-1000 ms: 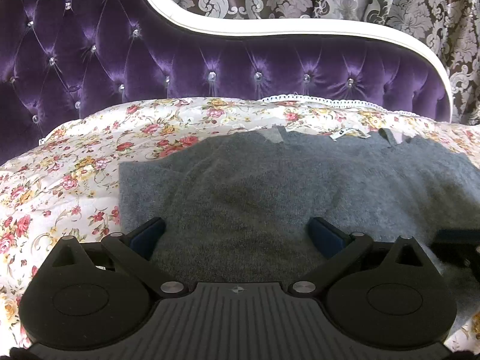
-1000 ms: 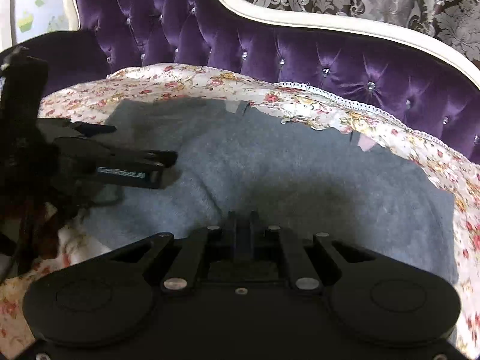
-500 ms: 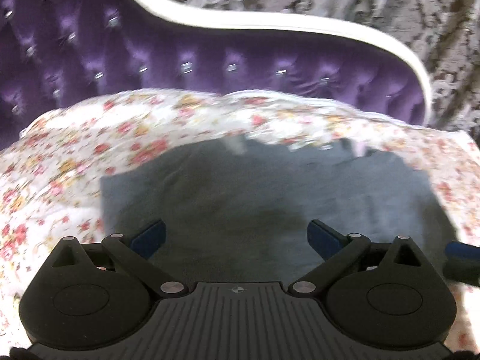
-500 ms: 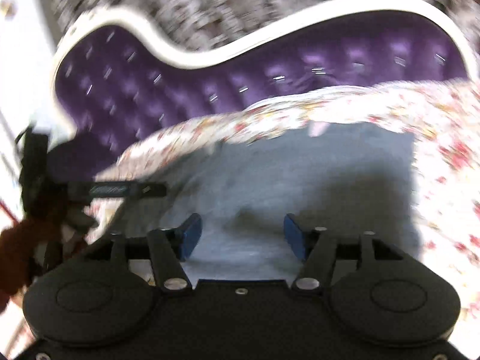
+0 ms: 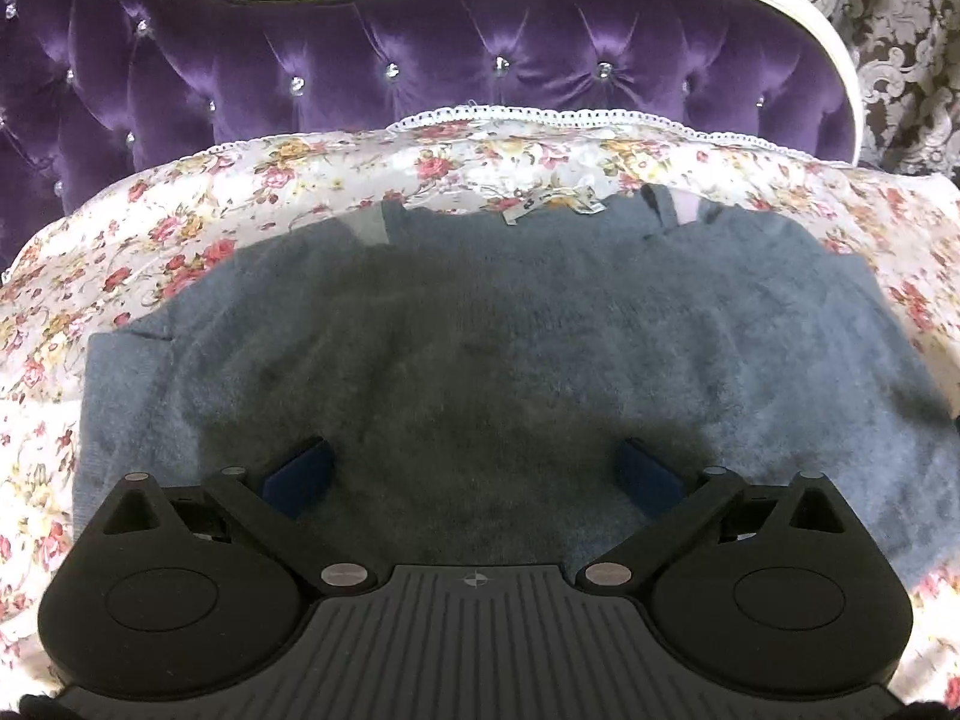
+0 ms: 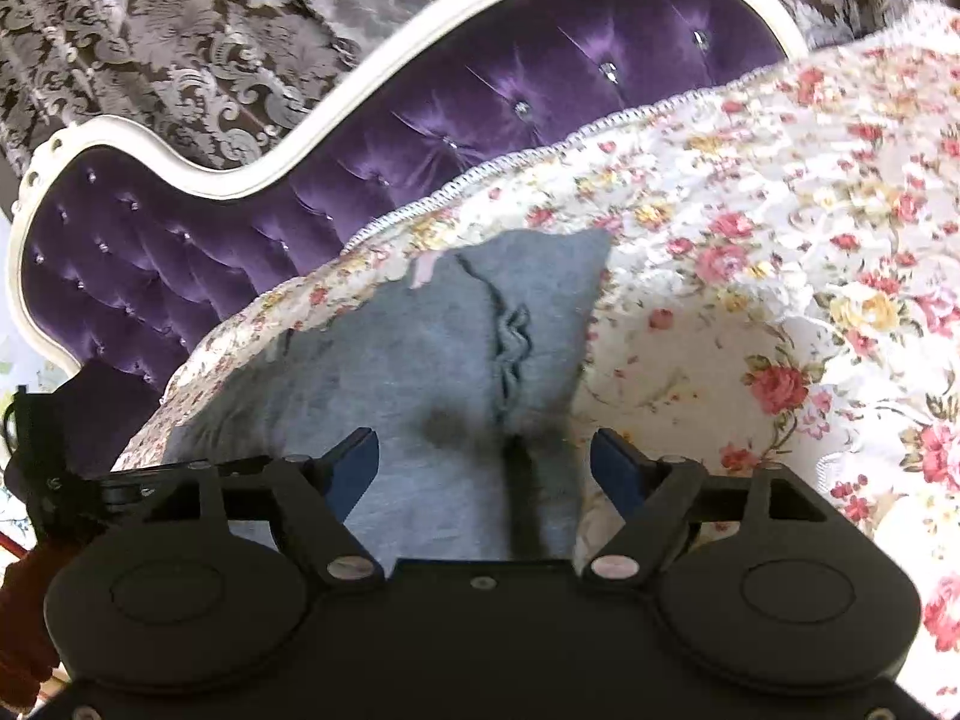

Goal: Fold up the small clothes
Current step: 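Close the right tool on the sweater's ribbed sleeve cuff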

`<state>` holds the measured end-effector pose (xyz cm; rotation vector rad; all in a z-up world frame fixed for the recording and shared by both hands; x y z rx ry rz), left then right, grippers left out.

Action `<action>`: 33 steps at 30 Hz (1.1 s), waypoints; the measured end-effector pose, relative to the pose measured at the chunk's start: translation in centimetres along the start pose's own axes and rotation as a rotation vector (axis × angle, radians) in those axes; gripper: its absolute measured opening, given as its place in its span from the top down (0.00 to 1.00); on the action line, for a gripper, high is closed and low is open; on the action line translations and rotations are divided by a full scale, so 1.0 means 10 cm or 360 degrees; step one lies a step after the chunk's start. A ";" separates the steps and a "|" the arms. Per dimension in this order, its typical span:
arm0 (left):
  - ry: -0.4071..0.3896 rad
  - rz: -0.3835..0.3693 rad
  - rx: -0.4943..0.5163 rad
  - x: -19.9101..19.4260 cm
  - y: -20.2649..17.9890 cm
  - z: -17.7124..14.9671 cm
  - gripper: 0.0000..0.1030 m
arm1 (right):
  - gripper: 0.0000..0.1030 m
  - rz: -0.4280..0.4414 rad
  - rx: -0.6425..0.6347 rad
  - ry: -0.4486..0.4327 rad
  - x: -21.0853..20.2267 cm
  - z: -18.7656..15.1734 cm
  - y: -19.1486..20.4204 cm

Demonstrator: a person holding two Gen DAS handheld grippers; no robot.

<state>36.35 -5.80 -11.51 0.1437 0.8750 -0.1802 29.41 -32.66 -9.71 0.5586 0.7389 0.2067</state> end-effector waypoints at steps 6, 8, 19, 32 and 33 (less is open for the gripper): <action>0.0011 -0.0008 -0.0010 0.02 0.00 0.02 0.00 | 0.11 0.0108 0.0087 -0.0029 0.08 0.00 -0.14; 0.0025 -0.0021 -0.0007 0.03 0.00 0.03 0.00 | 0.08 0.0157 0.0098 -0.0027 0.12 0.02 -0.13; -0.0011 -0.0010 -0.0022 0.03 -0.03 0.00 0.00 | 0.09 0.0307 0.0140 0.0037 0.43 0.20 -0.02; -0.0148 -0.0043 -0.0154 -0.56 0.57 -0.01 0.17 | 0.72 0.0012 -0.0093 0.0097 0.30 0.36 0.53; -0.0162 -0.0022 -0.0157 -0.63 0.65 -0.06 0.17 | 0.72 0.0000 -0.0128 0.0102 0.29 0.39 0.64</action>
Point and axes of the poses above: each gripper's, at about its wrist camera, not at the fingertips, and x roughly the way its jaws point, y to its left, z to its top, the point moved 5 cm from there along x, roughly the way its jaws point, and after that the axes turned 3 degrees about x, right-handed, at the moved point
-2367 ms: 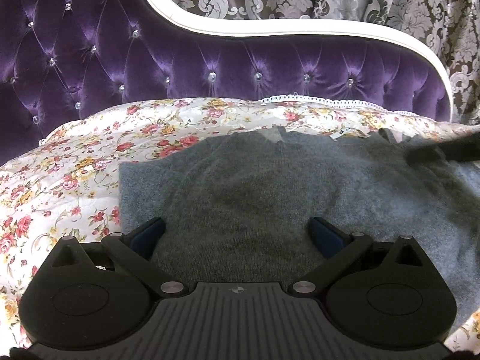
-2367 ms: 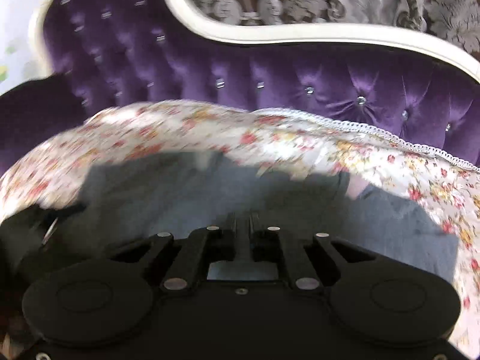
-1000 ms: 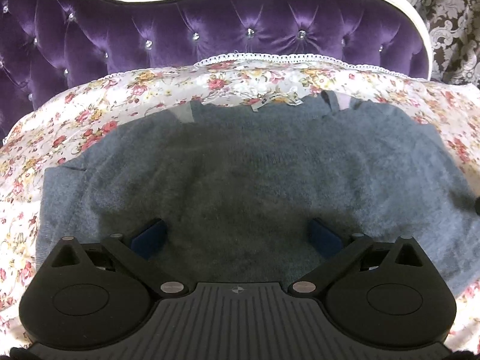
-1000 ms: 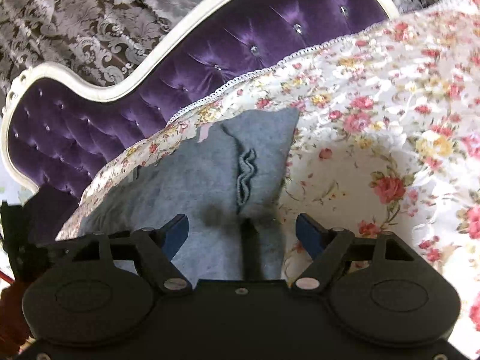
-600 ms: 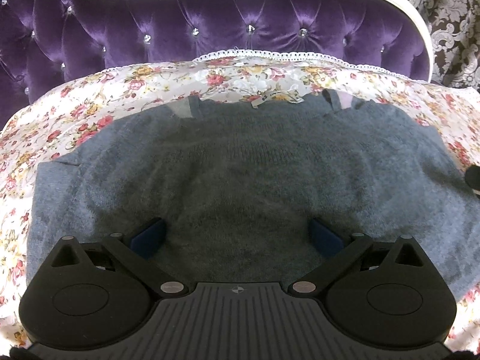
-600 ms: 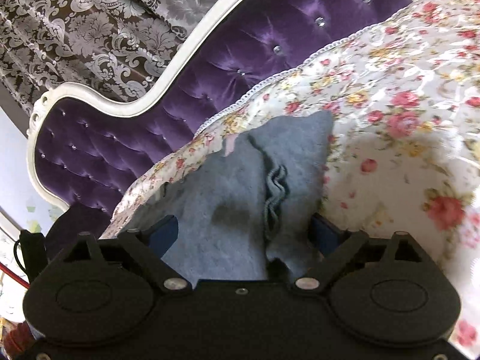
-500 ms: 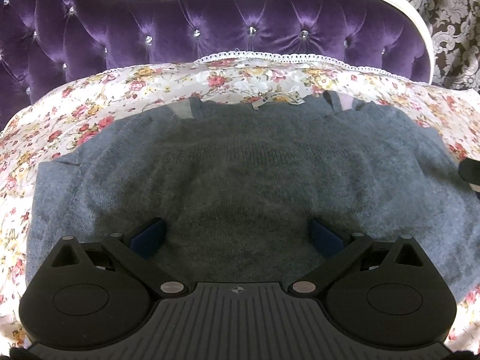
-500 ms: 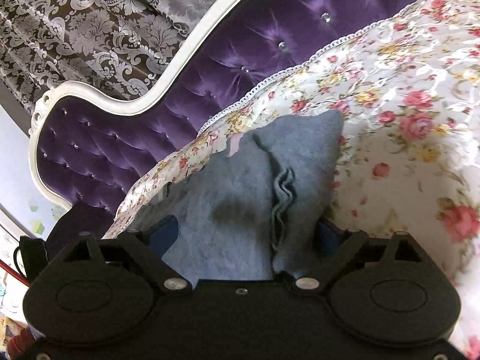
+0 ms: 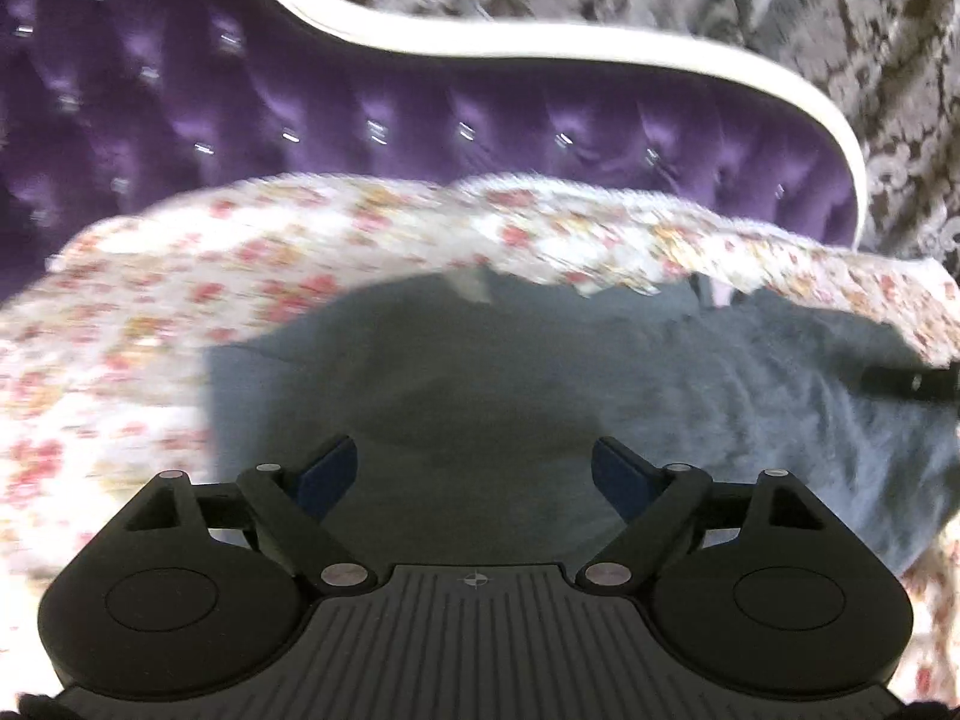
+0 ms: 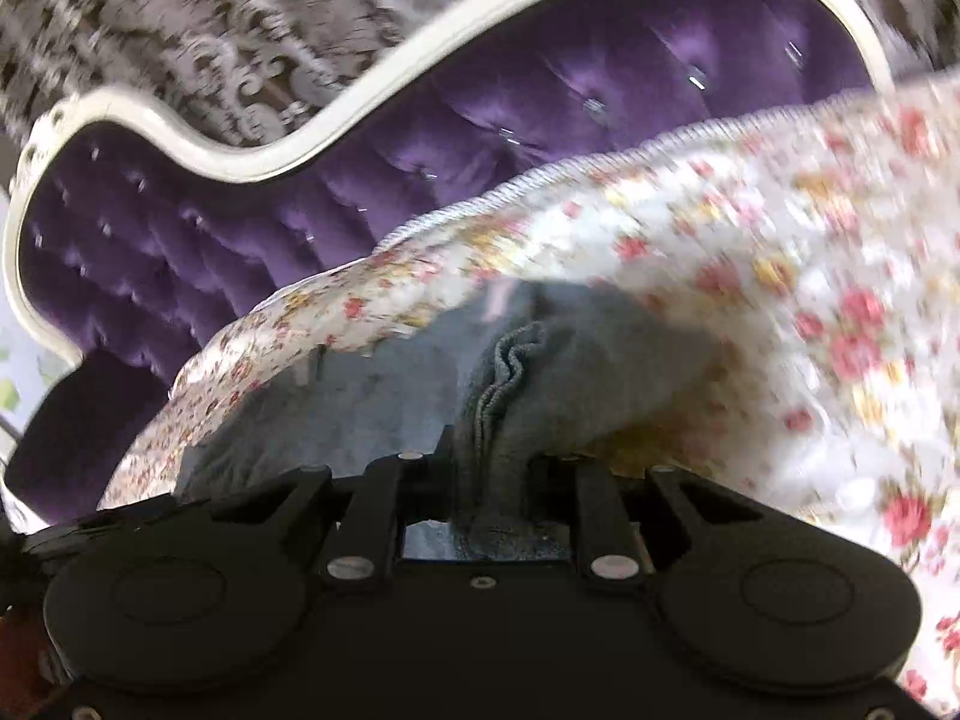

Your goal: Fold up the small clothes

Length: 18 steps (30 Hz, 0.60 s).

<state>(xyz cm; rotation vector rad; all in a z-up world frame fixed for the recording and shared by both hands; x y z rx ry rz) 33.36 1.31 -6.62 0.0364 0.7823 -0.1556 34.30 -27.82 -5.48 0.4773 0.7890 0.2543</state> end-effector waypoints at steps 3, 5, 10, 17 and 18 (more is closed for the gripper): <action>-0.0031 0.0056 -0.0028 -0.22 0.29 -0.16 0.17 | 0.72 0.0009 -0.0074 0.0037 0.02 0.11 0.38; -0.0047 0.0079 -0.0065 -0.34 0.47 -0.27 0.17 | 0.72 0.0031 -0.0139 0.0062 0.08 0.14 0.66; -0.0034 0.0098 -0.0159 -0.53 0.83 -0.57 0.17 | 0.72 0.0123 -0.0276 0.0146 0.36 0.08 1.43; -0.0009 0.0101 -0.0274 -0.62 1.15 -0.88 0.17 | 0.72 0.0136 -0.0470 0.0299 0.96 -0.27 2.27; -0.0006 0.0100 -0.0286 -0.62 1.18 -0.91 0.17 | 0.72 0.0116 -0.0511 0.0327 1.06 -0.35 2.35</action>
Point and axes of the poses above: each gripper's, at about its wrist camera, not at the fingertips, and x roughly the way its jaws point, y to its left, z to its top, the point moved 5 cm from there along x, roughly the way its jaws point, and after that the axes turned 3 degrees about x, right-handed, at the moved point
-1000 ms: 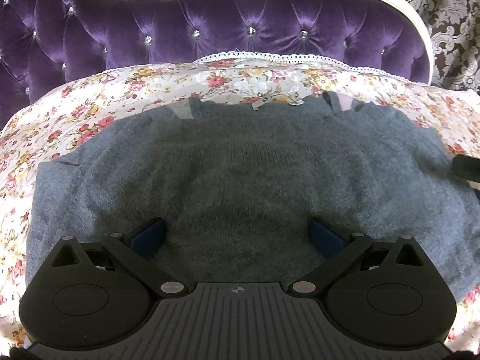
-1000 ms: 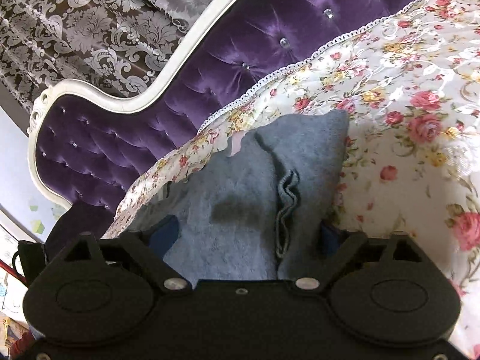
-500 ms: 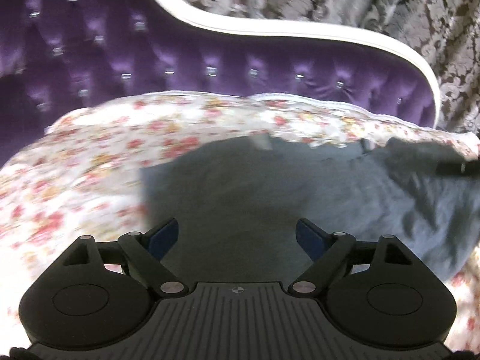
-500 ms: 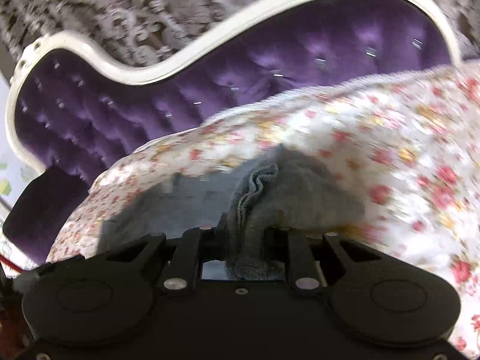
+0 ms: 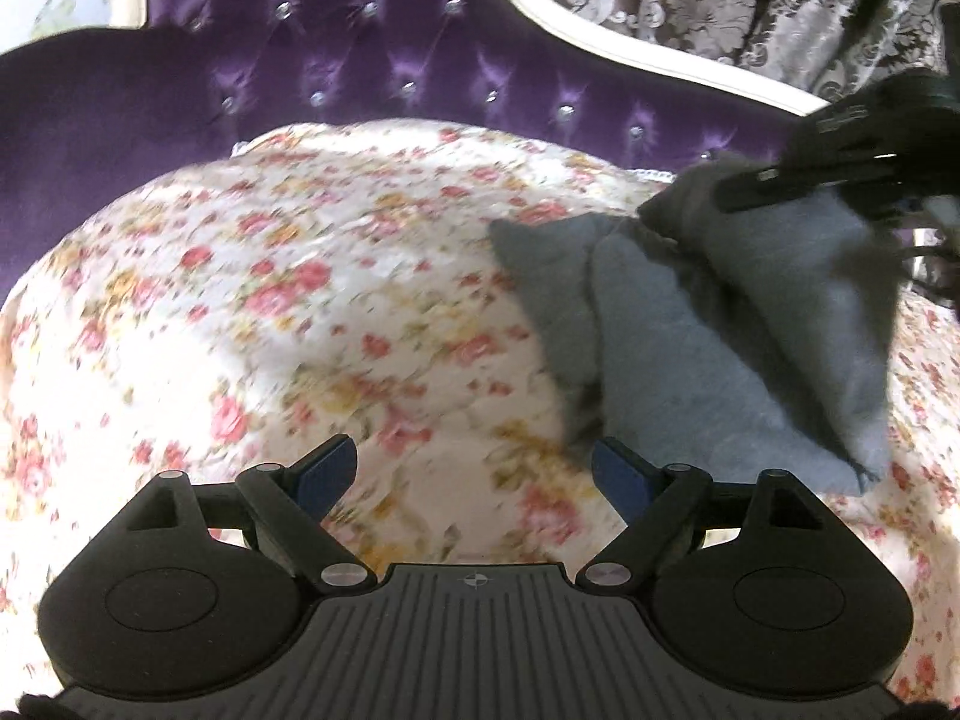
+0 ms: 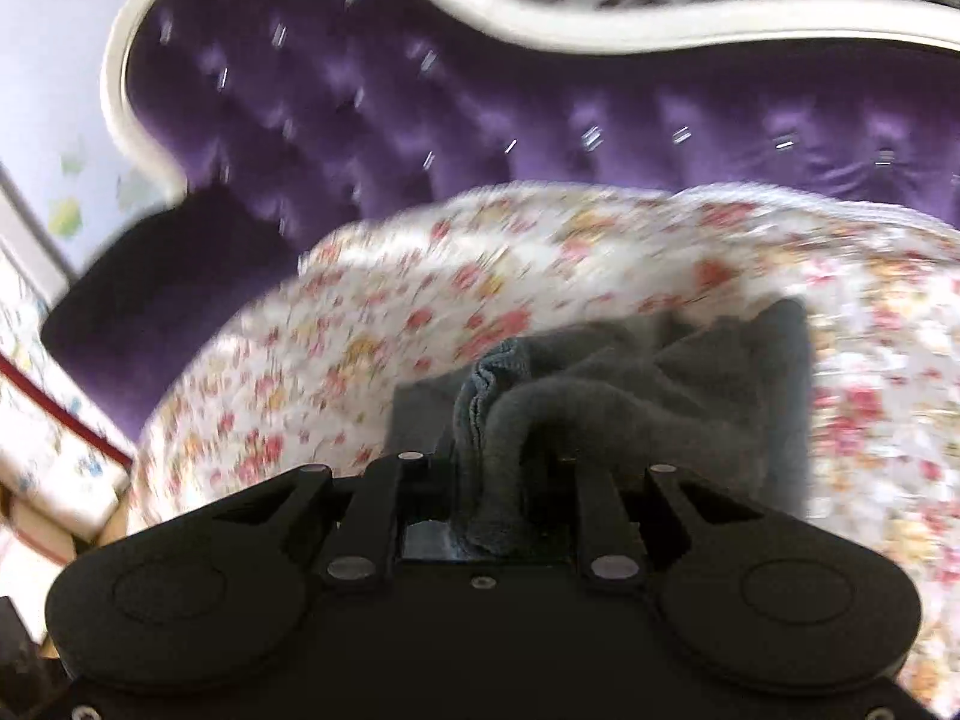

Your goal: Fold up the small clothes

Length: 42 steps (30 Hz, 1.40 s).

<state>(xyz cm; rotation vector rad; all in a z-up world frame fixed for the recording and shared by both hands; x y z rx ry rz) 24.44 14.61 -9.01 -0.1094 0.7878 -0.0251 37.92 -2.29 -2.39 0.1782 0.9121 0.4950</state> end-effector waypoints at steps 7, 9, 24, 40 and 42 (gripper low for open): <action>0.0030 -0.0016 -0.0039 0.00 0.11 -0.13 0.17 | 0.45 0.0057 -0.0146 0.0122 0.38 -0.28 0.38; 0.0036 -0.0029 -0.0055 -0.01 0.12 -0.14 0.17 | 0.42 0.0191 -0.0180 0.0069 0.25 -0.32 0.46; -0.0073 -0.0095 0.0009 -0.20 -0.04 0.37 0.17 | 0.41 0.0112 -0.0258 -0.0246 -0.62 -0.58 -0.12; -0.0010 -0.0171 0.0191 0.07 -0.46 1.03 0.17 | 0.35 -0.0269 -0.1419 -0.0447 -0.13 -1.50 0.83; -0.0006 -0.0187 0.0226 0.10 -0.52 1.05 0.17 | 0.39 -0.0346 -0.1473 -0.0495 -0.08 -1.52 0.85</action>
Point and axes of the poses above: each gripper's, at about its wrist camera, not at the fingertips, and x roughly the way its jaws point, y to its left, z to its top, the point moved 5 cm from there along x, roughly the way its jaws point, and after that the axes turned 3 degrees about x, right-handed, at the moved point
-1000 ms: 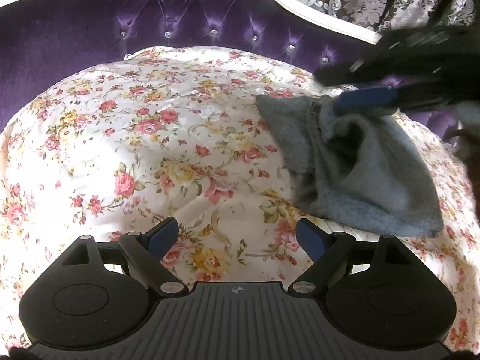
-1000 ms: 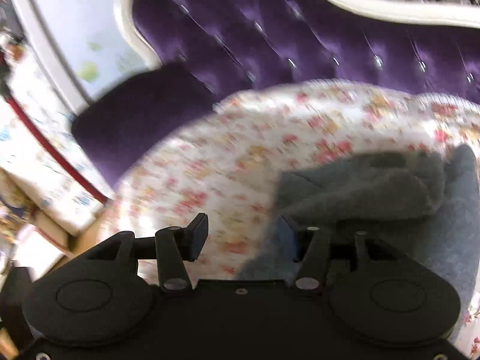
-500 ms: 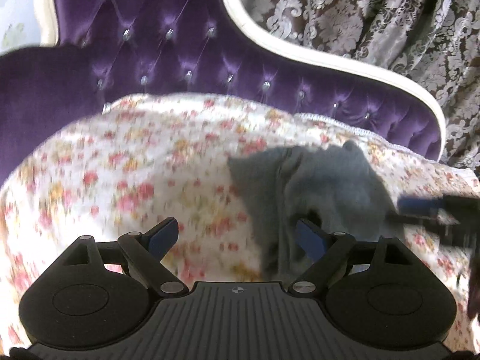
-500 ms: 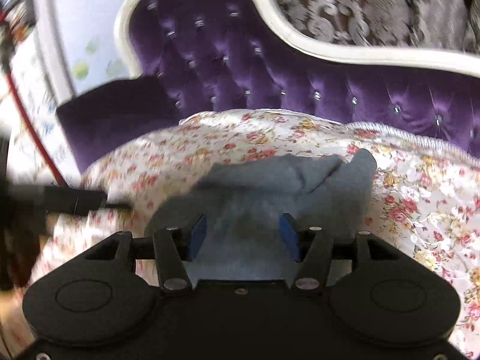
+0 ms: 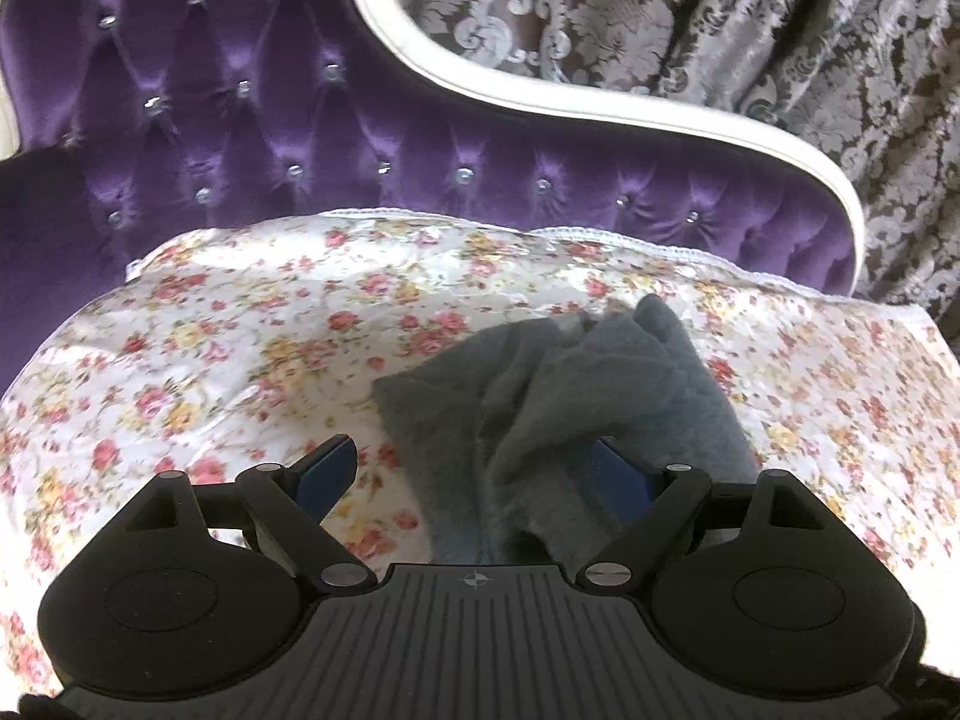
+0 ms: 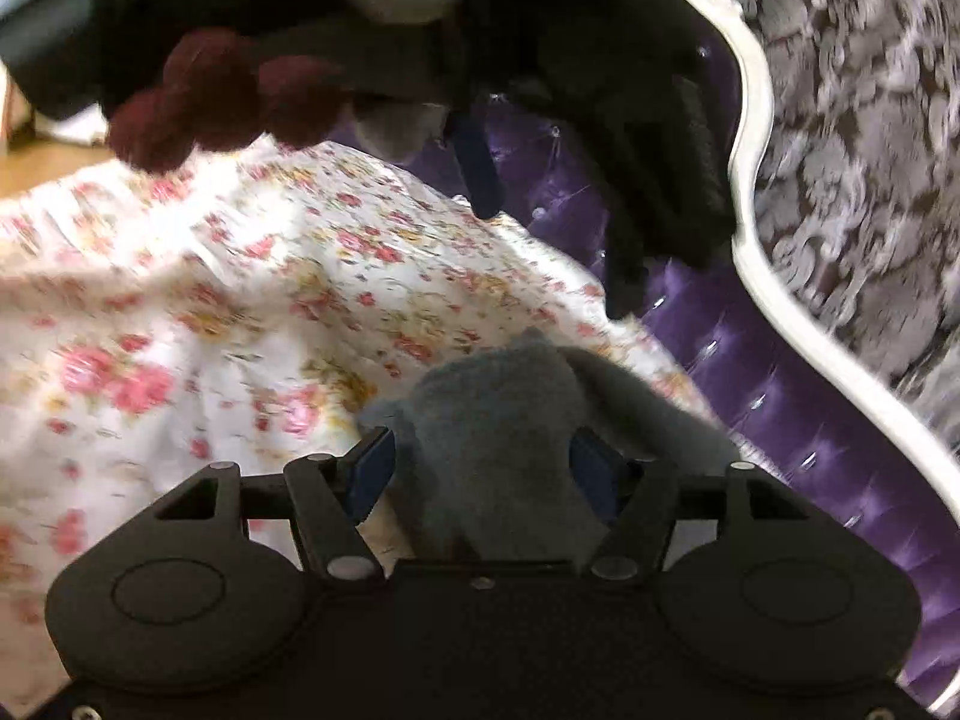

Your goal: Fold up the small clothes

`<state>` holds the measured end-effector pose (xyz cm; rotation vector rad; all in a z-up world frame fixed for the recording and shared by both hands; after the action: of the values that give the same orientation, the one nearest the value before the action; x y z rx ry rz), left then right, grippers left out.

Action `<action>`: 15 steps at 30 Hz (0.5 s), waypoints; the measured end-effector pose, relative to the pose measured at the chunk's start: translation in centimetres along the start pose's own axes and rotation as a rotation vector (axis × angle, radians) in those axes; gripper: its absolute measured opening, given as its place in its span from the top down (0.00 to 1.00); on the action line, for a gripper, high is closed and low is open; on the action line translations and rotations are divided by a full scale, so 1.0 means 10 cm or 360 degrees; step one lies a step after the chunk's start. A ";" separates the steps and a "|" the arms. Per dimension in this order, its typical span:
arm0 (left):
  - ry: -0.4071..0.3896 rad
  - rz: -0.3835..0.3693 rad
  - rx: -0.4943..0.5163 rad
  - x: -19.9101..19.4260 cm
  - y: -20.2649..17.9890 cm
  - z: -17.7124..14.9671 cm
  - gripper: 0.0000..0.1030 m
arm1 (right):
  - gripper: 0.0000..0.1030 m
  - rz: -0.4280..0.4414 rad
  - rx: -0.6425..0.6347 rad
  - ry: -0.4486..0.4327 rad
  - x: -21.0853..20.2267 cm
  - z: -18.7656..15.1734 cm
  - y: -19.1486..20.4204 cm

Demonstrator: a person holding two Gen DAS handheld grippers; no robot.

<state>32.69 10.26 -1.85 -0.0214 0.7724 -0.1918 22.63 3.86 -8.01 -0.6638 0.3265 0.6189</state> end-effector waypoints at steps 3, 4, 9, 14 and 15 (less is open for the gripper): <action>0.0006 -0.0002 0.0052 0.07 -0.06 0.04 0.17 | 0.86 0.0062 0.0205 -0.0004 0.03 0.01 -0.08; 0.0004 -0.0005 0.0072 0.10 -0.08 0.06 0.17 | 0.87 0.0129 0.0273 0.0000 0.02 0.00 -0.07; 0.0042 -0.0049 0.0157 0.31 -0.20 0.07 0.17 | 0.84 0.0211 0.0352 0.0050 0.12 -0.17 0.05; 0.0023 -0.0016 0.0377 0.47 -0.40 -0.01 0.17 | 0.83 0.0248 0.0508 0.0033 0.11 -0.24 -0.05; 0.0015 -0.0006 0.0437 0.50 -0.45 -0.03 0.17 | 0.83 0.0253 0.0517 0.0032 0.11 -0.25 -0.05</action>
<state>35.22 4.98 -5.13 0.2382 0.7503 -0.3002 23.59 2.40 -10.12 -0.3339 0.4898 0.6923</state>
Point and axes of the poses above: each gripper's, at about its wrist camera, not at the fingertips, and x roughly the way its jaws point, y to its left, z to its top, the point moved 5 cm from there along x, roughly the way its jaws point, and after that the axes turned 3 degrees about x, right-handed, at the moved point
